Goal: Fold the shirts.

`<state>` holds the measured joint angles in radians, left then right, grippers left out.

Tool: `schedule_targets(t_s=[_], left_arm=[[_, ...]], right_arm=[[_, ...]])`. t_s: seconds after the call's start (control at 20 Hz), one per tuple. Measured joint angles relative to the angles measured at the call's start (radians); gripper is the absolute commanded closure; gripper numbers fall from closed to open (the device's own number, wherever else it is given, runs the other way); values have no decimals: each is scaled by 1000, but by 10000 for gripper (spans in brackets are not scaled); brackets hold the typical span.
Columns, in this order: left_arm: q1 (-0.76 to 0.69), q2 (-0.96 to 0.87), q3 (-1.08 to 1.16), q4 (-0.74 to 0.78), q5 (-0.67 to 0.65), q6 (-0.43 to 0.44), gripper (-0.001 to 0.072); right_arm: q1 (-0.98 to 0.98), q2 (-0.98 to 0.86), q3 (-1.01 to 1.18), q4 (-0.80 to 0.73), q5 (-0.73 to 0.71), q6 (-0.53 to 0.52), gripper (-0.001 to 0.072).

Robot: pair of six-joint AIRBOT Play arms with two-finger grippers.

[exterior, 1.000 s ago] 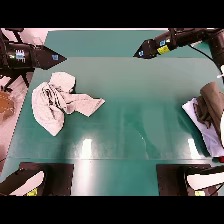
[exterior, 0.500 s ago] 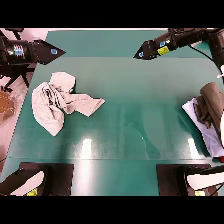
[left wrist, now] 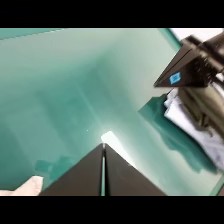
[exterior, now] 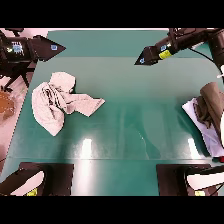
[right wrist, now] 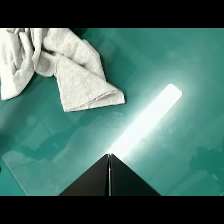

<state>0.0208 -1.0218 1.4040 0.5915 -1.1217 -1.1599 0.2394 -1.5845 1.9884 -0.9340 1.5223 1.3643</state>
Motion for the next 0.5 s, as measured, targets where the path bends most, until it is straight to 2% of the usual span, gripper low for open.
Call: schedule_targets(t_s=[0.05, 0.15, 0.3, 0.4, 0.5], left_arm=[[13, 0, 0, 6, -6, -38, 386], [63, 6, 0, 62, -35, -129, 385], [165, 23, 0, 287, -67, -227, 380], [225, 25, 0, 478, -118, -291, 24], [275, 18, -6, 602, -167, -342, 23]], right_arm=[[-3, 5, 0, 0, 11, 17, 698], [-20, 19, 0, 0, 19, 52, 698], [-66, 56, 0, 0, 22, 91, 699], [-106, 81, -2, -1, 23, 101, 698], [-145, 100, -2, -1, 23, 111, 698]])
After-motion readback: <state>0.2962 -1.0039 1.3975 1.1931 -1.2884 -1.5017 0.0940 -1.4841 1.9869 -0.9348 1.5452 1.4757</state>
